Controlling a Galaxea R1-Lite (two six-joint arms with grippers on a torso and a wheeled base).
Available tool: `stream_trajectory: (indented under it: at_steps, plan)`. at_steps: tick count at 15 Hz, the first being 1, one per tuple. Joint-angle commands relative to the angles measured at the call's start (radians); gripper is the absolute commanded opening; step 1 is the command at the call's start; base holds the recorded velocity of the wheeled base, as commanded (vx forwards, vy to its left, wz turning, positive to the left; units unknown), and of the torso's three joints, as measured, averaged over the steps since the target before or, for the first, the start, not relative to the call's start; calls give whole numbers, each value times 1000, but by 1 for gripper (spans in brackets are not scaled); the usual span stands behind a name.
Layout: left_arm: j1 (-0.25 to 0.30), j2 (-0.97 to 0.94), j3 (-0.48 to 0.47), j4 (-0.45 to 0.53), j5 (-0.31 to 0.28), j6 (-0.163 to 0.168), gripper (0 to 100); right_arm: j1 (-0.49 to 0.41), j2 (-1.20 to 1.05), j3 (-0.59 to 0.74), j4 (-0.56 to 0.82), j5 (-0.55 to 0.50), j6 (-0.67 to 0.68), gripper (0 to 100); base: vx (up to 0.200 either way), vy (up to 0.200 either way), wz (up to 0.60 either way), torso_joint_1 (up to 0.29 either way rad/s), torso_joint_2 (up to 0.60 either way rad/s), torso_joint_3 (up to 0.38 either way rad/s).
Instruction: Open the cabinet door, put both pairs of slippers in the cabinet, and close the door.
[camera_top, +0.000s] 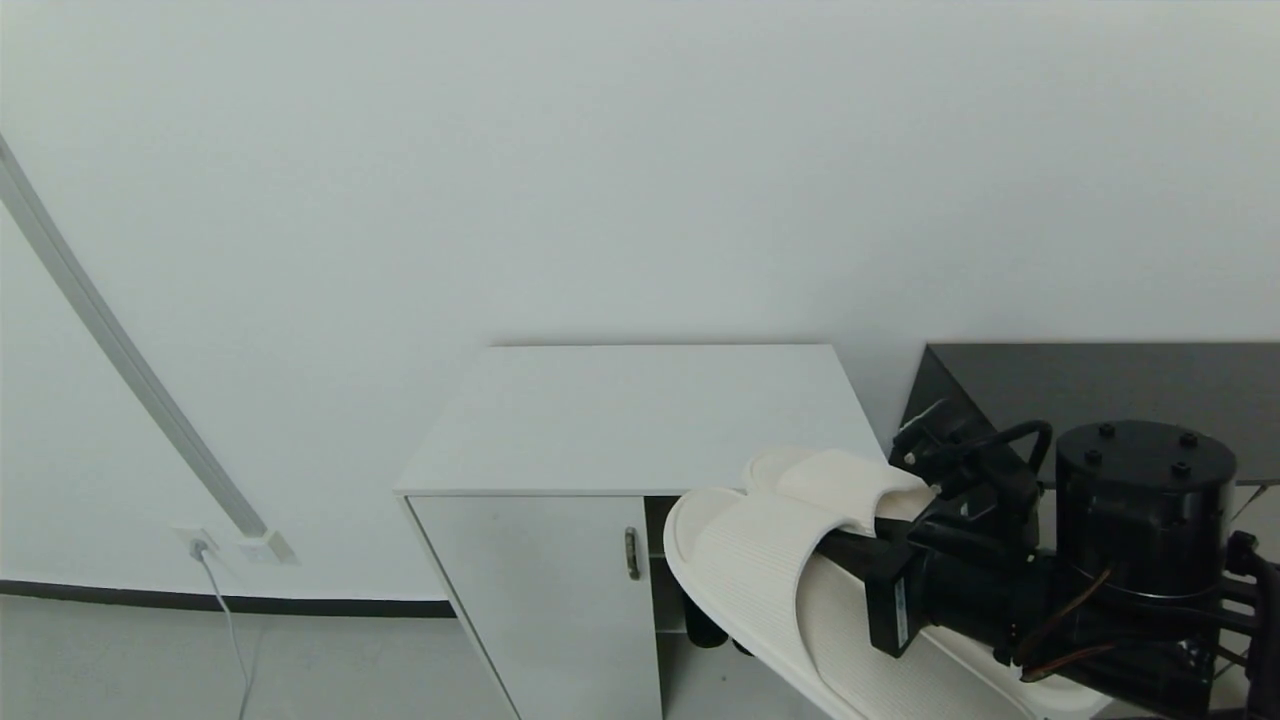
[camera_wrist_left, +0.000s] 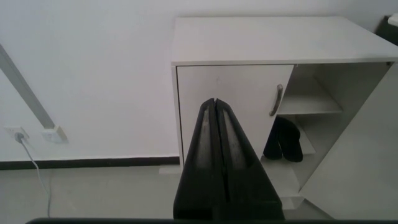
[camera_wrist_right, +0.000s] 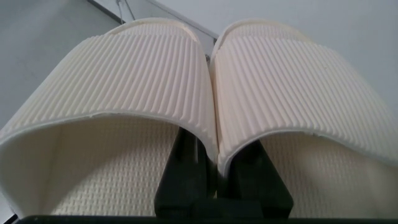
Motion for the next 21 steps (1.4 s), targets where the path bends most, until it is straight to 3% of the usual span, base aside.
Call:
stream_trajectory:
  at_steps: [1,14,21]
  plan:
    - [0,1,0,0,0,0,0,1,11,8,-20,3,0,0,0,0,0,-129,290,154]
    - [0,1,0,0,0,0,0,1,13,22,-32,25,-2,0,0,0,0,-156,357,198]
    - [0,1,0,0,0,0,0,3,14,26,-32,25,-2,0,0,0,0,-215,526,303]
